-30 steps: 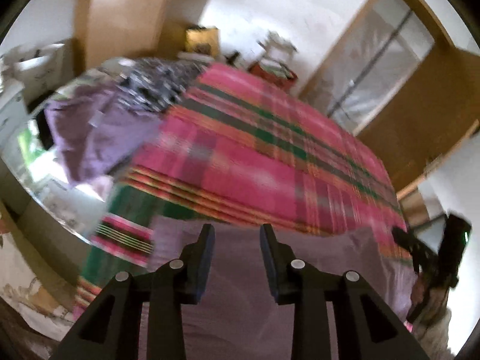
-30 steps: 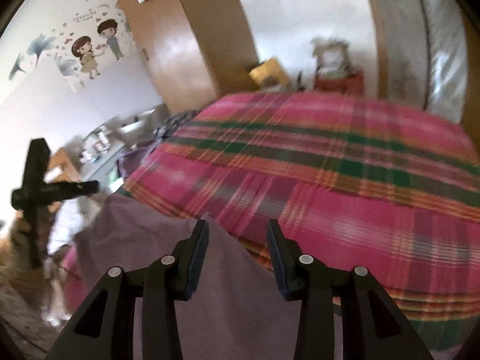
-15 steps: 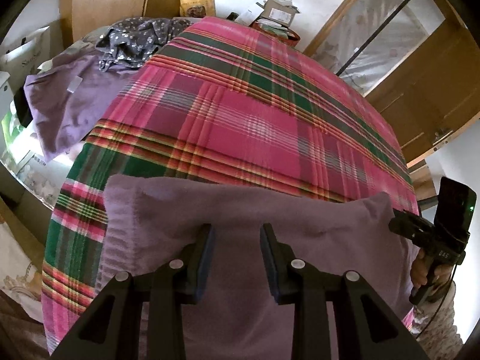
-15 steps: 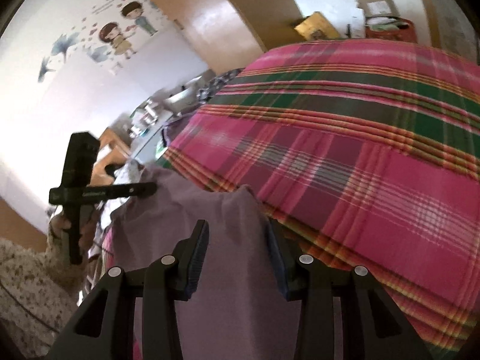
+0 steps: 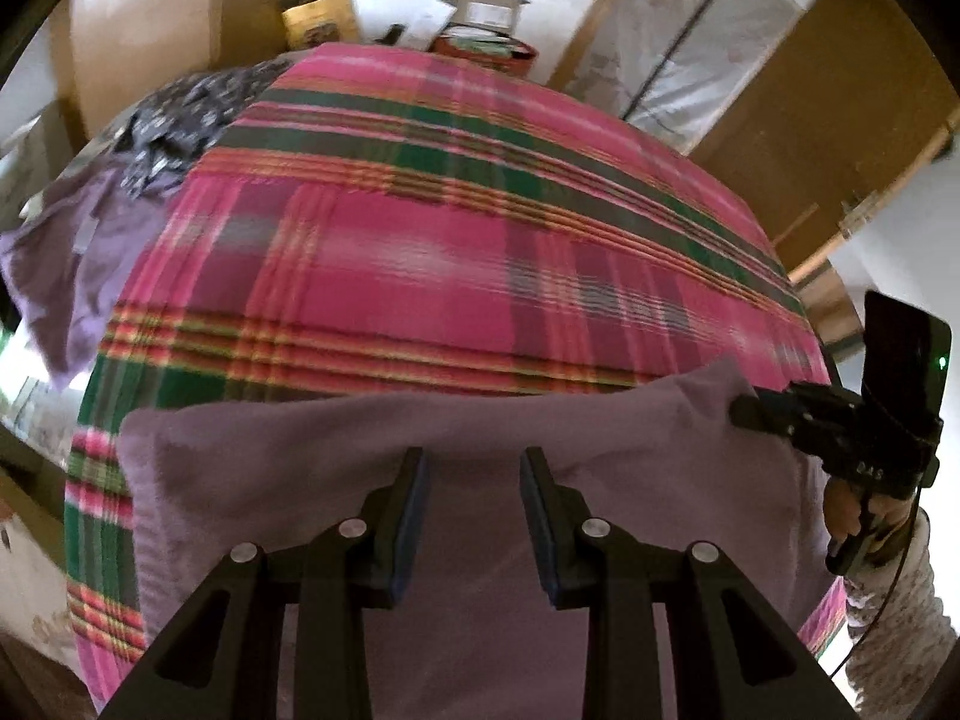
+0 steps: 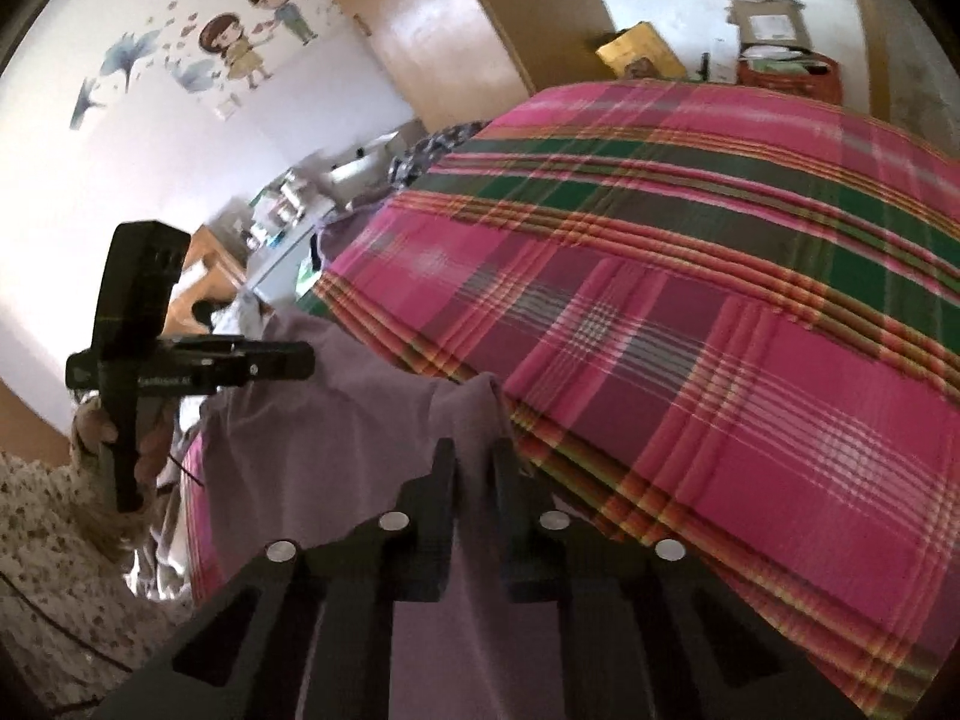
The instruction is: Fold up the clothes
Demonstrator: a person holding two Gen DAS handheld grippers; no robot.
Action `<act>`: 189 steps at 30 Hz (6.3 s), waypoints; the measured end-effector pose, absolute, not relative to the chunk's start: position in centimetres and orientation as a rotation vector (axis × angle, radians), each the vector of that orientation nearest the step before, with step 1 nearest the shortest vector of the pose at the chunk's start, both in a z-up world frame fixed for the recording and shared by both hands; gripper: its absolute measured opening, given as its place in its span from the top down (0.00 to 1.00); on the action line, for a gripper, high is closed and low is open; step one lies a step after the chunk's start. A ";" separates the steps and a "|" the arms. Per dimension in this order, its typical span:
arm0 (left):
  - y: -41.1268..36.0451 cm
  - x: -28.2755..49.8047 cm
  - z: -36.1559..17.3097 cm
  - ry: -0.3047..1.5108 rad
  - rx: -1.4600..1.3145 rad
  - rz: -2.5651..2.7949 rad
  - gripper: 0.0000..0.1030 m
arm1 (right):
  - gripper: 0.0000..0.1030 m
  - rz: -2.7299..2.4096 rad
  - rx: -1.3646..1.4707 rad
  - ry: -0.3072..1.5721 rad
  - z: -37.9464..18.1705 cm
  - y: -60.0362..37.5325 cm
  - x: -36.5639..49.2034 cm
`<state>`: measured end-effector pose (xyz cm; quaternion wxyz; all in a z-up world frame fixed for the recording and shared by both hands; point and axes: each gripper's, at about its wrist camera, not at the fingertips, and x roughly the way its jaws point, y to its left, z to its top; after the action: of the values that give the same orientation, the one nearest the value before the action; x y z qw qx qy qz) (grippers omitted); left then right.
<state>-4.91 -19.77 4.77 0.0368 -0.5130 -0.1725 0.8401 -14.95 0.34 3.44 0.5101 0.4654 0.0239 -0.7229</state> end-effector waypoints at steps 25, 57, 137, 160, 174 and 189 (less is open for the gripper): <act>-7.2 -12.0 6.8 -0.051 -1.708 2.301 0.67 | 0.92 -1.896 0.961 0.133 3.6 -0.6 -7.8; -8.0 -14.5 6.2 -0.047 -1.785 2.268 0.94 | 0.90 -1.886 0.955 0.045 2.9 0.1 -7.7; -21.5 -8.2 4.1 -0.667 -1.707 2.334 0.88 | 0.64 -1.366 1.407 -0.354 -1.1 -2.7 -18.9; -22.4 -8.6 2.5 -0.742 -1.683 2.373 0.88 | 0.96 -1.566 1.373 -0.311 -0.8 -2.8 -22.0; -22.0 -8.6 2.6 -0.716 -1.693 2.398 0.88 | 0.93 -1.584 1.384 -0.235 -1.2 -3.0 -22.1; -16.5 -8.2 4.4 -0.593 -1.592 2.333 0.87 | 0.75 -1.820 1.275 -0.048 2.3 4.6 -19.8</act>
<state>-8.24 -16.55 4.43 0.1275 -0.5473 -0.2037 0.8017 -19.78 4.57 2.28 0.4433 0.5141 -0.0192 -0.7340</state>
